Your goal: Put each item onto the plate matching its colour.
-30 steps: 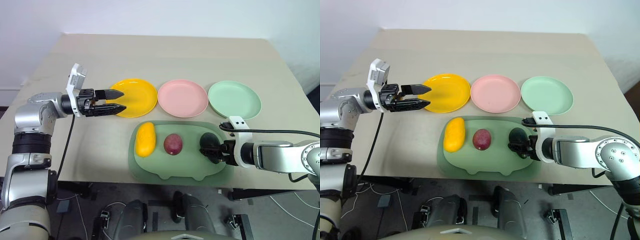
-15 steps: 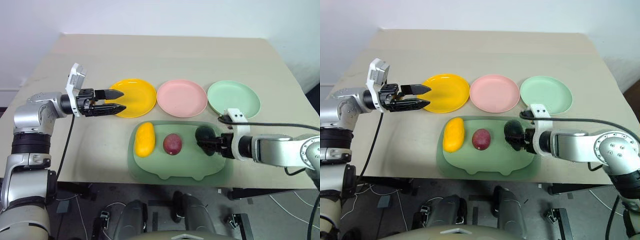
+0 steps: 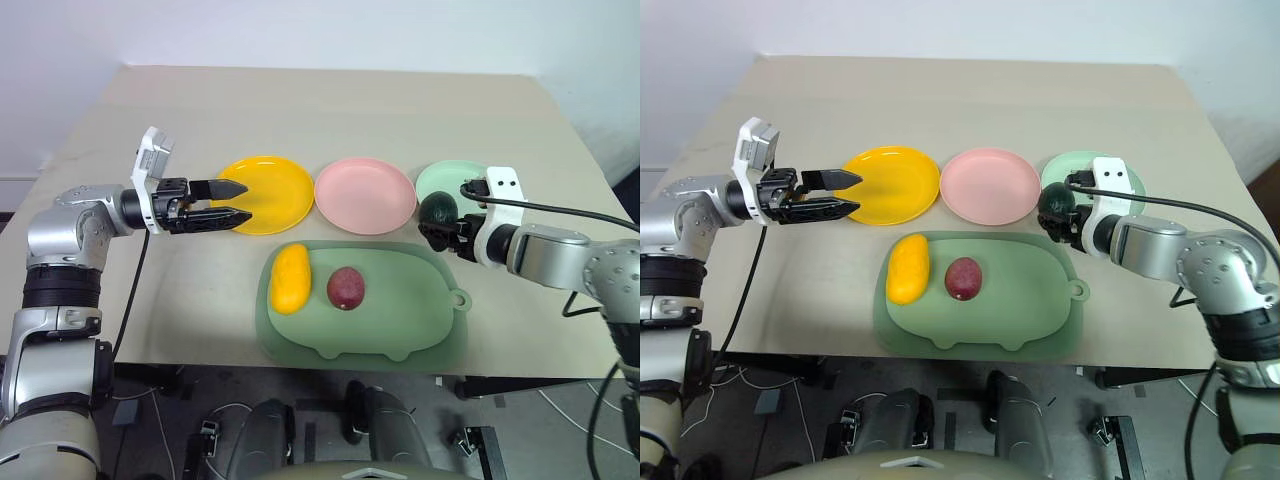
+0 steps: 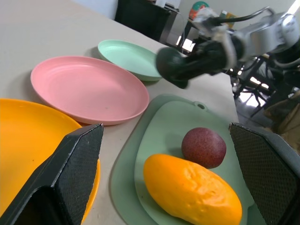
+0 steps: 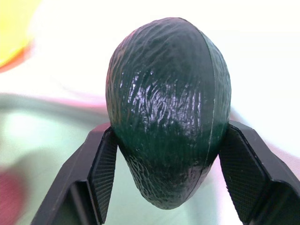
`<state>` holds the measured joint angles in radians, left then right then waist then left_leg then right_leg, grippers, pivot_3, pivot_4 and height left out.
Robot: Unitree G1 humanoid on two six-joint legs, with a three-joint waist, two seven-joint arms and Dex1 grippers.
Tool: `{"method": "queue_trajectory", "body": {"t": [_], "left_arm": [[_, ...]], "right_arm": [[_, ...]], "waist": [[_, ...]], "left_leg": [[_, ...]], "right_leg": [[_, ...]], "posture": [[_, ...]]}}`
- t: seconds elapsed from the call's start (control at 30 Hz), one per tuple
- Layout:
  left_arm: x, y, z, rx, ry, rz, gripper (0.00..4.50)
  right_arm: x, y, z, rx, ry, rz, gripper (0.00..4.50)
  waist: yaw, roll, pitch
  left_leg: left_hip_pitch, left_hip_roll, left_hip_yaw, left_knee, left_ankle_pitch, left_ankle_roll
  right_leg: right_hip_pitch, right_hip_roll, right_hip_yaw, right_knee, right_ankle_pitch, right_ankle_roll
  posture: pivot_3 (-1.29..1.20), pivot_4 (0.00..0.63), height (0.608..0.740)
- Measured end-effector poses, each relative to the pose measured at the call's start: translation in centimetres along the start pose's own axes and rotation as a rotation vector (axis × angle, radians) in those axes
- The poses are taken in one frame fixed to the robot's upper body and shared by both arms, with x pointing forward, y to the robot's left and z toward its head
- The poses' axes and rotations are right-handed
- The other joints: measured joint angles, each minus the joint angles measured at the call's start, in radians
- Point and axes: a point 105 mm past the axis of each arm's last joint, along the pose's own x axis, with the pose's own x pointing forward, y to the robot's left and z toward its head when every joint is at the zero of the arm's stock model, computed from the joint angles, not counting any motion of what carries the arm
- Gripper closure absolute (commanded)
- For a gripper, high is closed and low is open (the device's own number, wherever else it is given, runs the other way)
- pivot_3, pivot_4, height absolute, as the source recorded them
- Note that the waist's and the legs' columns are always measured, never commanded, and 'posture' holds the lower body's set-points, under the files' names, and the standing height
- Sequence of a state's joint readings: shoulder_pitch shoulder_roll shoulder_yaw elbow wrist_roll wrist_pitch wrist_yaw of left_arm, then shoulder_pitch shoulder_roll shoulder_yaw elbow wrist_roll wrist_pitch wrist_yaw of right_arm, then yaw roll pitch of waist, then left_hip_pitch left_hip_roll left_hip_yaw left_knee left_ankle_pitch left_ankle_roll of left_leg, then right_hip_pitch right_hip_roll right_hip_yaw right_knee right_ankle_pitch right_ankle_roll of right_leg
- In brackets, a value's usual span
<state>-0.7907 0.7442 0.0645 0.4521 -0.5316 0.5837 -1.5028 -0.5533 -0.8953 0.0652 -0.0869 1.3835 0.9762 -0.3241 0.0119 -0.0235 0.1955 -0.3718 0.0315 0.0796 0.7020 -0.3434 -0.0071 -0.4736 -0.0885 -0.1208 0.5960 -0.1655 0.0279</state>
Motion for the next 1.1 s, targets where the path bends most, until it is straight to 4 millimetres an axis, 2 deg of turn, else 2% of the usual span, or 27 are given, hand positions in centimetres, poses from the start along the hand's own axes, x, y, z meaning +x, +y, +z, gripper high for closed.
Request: {"method": "queue_trajectory", "body": {"t": [0.17, 0.47, 0.6, 0.73, 0.9, 1.1], "left_arm": [[-0.3, 0.0, 0.1, 0.0, 0.008, 0.007, 0.0], [-0.7, -0.3, 0.0, -0.005, 0.022, 0.017, 0.0], [-0.7, -0.2, -0.1, -0.01, 0.02, 0.025, 0.0], [-0.6, -0.2, -0.1, -0.013, 0.022, 0.026, 0.0], [-0.6, -0.2, -0.1, -0.017, 0.023, 0.03, 0.0], [-0.7, -0.2, -0.1, -0.017, 0.023, 0.033, 0.0]], "right_arm": [[1.4, -1.0, 0.6, -0.013, -0.024, -0.039, 1.66], [1.9, -3.6, 3.9, 0.032, -0.103, -0.101, 1.66], [2.7, -4.7, 4.2, 0.017, -0.121, -0.149, 1.66], [3.8, -5.9, 3.6, 0.01, -0.113, -0.195, 1.66], [4.3, -7.4, 3.6, -0.008, -0.129, -0.229, 0.04], [4.7, -6.8, 3.3, -0.016, -0.117, -0.208, 0.04]], "waist": [[-0.002, 0.0, 0.0], [-0.001, 0.0, 0.0], [-0.002, 0.0, 0.0], [-0.006, 0.001, 0.0], [-0.007, 0.001, 0.0], [-0.014, 0.001, 0.0]], "left_leg": [[-0.001, 0.0, 0.001, 0.0, 0.0, 0.0], [-0.001, 0.0, 0.0, 0.0, 0.0, 0.0], [-0.001, 0.0, 0.001, 0.0, 0.0, 0.0], [-0.001, 0.0, 0.001, 0.0, 0.0, 0.0], [-0.001, 0.0, 0.001, 0.0, 0.0, 0.0], [-0.001, 0.0, 0.001, 0.0, 0.003, -0.005]], "right_leg": [[-0.001, 0.001, 0.0, 0.001, 0.0, -0.001], [-0.001, 0.001, 0.0, 0.001, 0.001, 0.0], [-0.001, 0.001, 0.0, 0.001, 0.001, 0.0], [-0.001, 0.001, 0.0, 0.002, 0.001, 0.0], [-0.001, 0.001, 0.0, 0.002, 0.001, 0.0], [-0.001, 0.001, 0.0, 0.002, 0.001, 0.0]], "posture": [[0.0, 0.15, 0.74], [0.0, 0.15, 0.74], [0.0, 0.15, 0.74], [0.0, 0.15, 0.74], [0.0, 0.15, 0.74], [0.0, 0.15, 0.74]]}}
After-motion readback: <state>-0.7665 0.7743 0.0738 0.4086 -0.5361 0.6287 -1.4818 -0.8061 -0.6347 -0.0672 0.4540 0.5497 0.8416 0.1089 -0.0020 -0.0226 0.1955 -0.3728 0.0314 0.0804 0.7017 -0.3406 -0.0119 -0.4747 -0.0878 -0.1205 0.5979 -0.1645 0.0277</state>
